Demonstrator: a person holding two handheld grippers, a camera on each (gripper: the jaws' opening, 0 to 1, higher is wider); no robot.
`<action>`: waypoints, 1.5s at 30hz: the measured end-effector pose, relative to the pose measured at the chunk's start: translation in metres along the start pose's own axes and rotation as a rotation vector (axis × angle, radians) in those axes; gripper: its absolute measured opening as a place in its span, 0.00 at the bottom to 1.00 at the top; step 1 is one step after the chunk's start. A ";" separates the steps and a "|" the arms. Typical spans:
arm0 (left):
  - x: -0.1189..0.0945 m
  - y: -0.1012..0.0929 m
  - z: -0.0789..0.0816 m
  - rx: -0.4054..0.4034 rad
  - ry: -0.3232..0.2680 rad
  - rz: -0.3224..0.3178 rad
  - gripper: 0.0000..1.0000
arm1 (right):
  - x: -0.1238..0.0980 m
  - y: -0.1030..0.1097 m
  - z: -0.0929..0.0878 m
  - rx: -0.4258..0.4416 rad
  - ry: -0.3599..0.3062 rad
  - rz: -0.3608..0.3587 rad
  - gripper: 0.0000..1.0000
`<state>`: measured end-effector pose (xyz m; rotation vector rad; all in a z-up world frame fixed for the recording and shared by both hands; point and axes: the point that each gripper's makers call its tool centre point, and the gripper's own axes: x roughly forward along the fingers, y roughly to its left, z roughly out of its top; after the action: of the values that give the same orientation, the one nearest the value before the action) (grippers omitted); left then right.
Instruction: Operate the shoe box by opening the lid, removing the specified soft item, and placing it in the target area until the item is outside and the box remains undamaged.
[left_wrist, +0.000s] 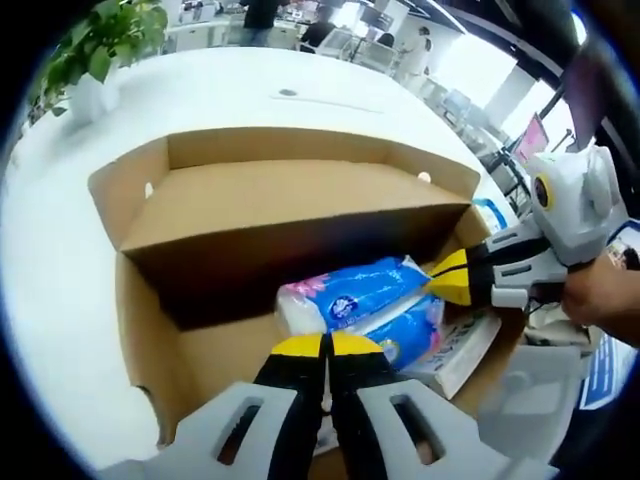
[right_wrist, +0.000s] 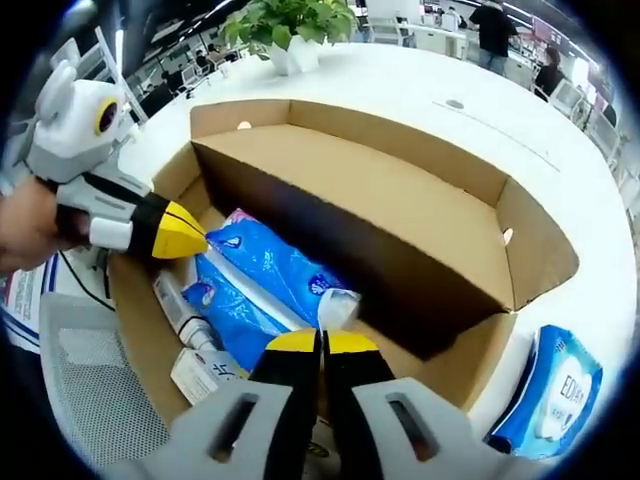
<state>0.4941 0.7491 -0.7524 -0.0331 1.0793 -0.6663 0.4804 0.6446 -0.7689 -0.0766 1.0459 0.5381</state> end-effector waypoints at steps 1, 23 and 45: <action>0.000 0.000 0.001 0.002 -0.002 0.001 0.00 | 0.000 0.000 0.000 -0.001 -0.002 0.002 0.00; -0.019 -0.007 0.021 -0.003 -0.068 -0.018 0.00 | -0.028 0.000 0.022 0.016 -0.072 0.006 0.00; -0.049 -0.030 0.041 0.042 -0.146 -0.057 0.00 | -0.067 0.001 0.039 0.037 -0.138 -0.011 0.00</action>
<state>0.4983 0.7382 -0.6832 -0.0751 0.9268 -0.7265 0.4855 0.6315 -0.6929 -0.0118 0.9199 0.5069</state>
